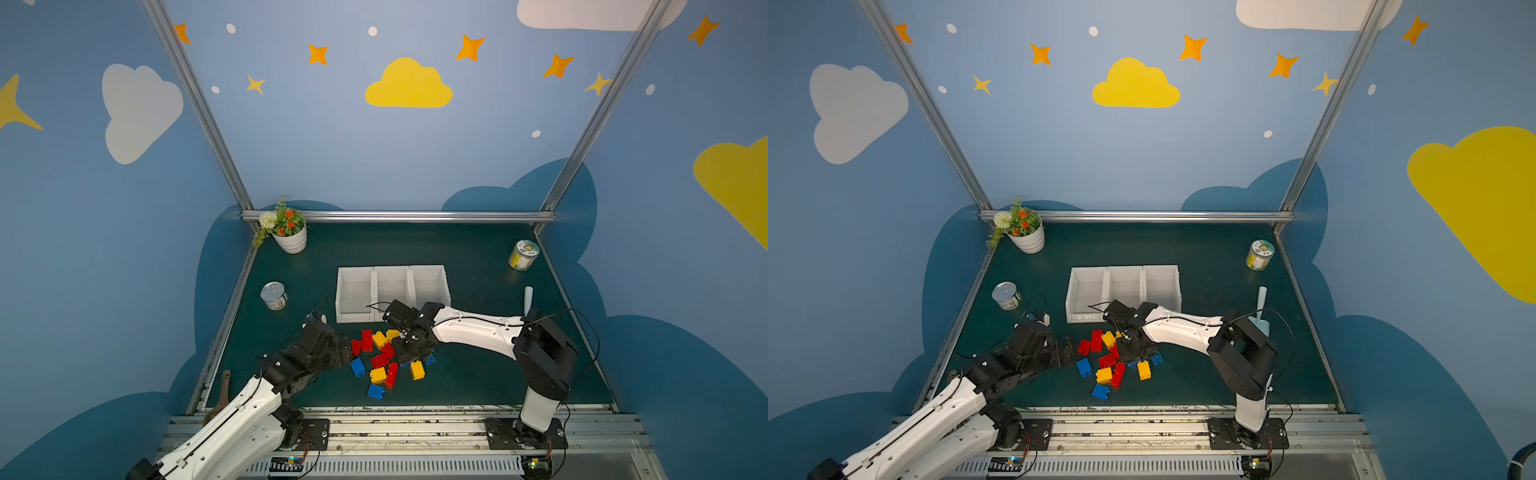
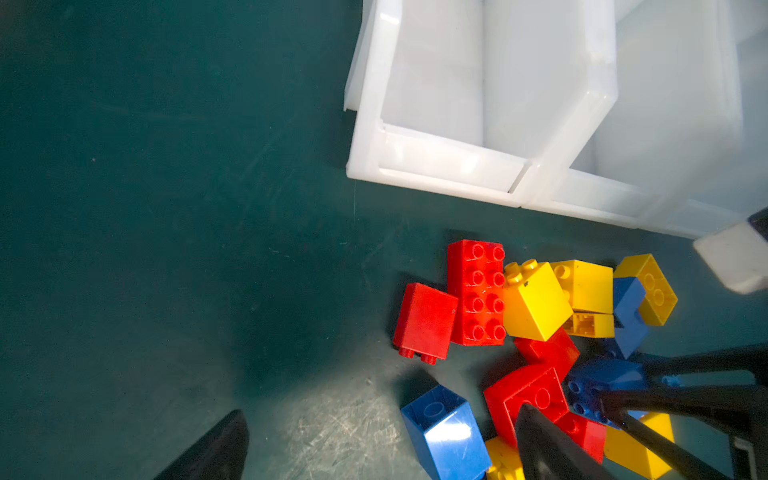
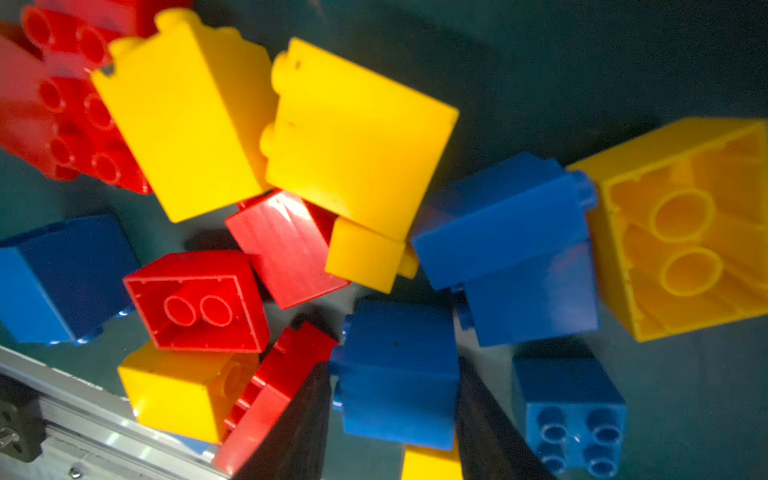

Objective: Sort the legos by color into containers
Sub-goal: 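Move the left and right grippers over the brick pile while lowering both, then grasp a blue brick with the right gripper and lift it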

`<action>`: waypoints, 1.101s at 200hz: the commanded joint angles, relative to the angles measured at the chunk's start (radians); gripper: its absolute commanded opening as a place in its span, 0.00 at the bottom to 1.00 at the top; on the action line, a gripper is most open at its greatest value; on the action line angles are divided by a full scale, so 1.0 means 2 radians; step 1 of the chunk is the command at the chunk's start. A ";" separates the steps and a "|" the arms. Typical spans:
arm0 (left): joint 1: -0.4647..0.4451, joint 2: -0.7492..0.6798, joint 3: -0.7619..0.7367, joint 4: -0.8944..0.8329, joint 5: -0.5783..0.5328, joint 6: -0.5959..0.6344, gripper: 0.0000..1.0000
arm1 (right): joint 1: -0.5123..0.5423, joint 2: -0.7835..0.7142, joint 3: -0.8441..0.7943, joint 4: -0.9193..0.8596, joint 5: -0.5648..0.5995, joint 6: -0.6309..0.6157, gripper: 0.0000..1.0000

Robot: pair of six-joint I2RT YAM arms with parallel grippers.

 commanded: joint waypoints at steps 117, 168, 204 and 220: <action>-0.002 -0.022 -0.016 -0.009 -0.006 -0.014 1.00 | 0.005 0.005 0.016 -0.032 0.014 0.004 0.35; -0.002 -0.025 -0.015 -0.011 -0.006 -0.015 1.00 | -0.005 -0.035 0.024 -0.044 0.015 -0.008 0.35; -0.002 -0.027 -0.015 -0.012 -0.005 -0.016 1.00 | -0.030 -0.073 0.040 -0.061 0.013 -0.029 0.35; -0.002 -0.028 -0.015 -0.012 -0.004 -0.016 1.00 | -0.049 -0.089 0.050 -0.068 0.011 -0.044 0.35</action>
